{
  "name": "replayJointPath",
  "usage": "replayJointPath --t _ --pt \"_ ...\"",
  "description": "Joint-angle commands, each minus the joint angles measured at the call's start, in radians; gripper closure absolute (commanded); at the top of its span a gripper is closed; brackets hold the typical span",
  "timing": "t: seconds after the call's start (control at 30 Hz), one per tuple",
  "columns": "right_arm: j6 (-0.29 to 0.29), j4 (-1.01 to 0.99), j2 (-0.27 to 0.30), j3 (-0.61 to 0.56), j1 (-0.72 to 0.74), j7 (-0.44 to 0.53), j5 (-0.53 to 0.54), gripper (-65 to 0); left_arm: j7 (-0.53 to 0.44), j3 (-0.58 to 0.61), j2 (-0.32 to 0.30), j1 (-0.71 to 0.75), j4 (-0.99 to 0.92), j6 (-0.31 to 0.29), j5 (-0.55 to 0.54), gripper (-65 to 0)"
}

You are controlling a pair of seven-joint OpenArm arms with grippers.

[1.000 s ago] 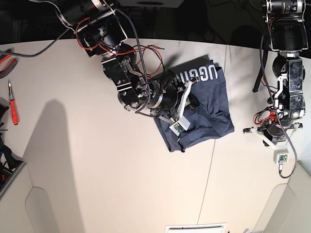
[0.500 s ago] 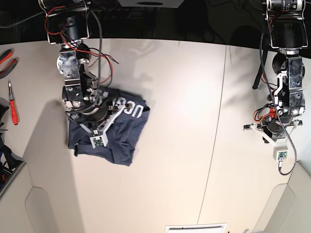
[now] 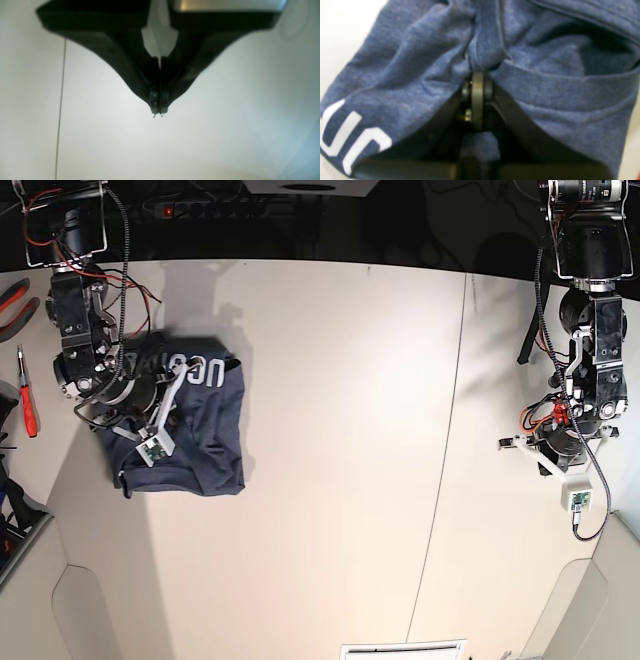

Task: Layout the t-shirt on the table in an organized manner, then fold the t-shirt properly
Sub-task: 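Drag the folded bundle with the right gripper toward the pliers and screwdriver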

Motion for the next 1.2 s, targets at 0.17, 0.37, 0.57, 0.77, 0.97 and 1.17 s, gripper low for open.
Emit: replayJointPath --t 0.17,0.37,0.57,0.77,0.97,1.17 --pt "-0.013 -0.006 0.071 0.004 -0.004 -0.082 -0.026 0.0 -0.018 -0.005 -0.013 -0.019 0.015 -0.004 -0.003 0.0" --pt "0.008 -0.005 0.066 0.004 -0.003 -0.081 0.021 0.0 -0.018 -0.005 -0.013 -0.019 0.015 -0.004 -0.003 0.0" --pt "0.032 -0.005 0.07 0.004 -0.003 -0.081 -0.048 0.0 -0.018 -0.005 -0.013 -0.018 0.015 -0.004 -0.002 0.0" --pt "0.031 -0.005 0.114 0.004 -0.003 -0.082 -0.053 0.0 -0.018 -0.005 -0.013 -0.013 0.015 -0.004 -0.002 0.0" --pt "0.03 -0.005 0.163 0.004 -0.003 -0.081 -0.045 0.0 -0.018 -0.005 -0.013 -0.013 0.015 -0.004 -0.002 0.0" --pt "0.029 0.007 0.163 0.004 -0.003 -0.078 -0.045 0.0 -0.018 -0.005 -0.013 -0.013 0.015 -0.004 -0.002 0.0"
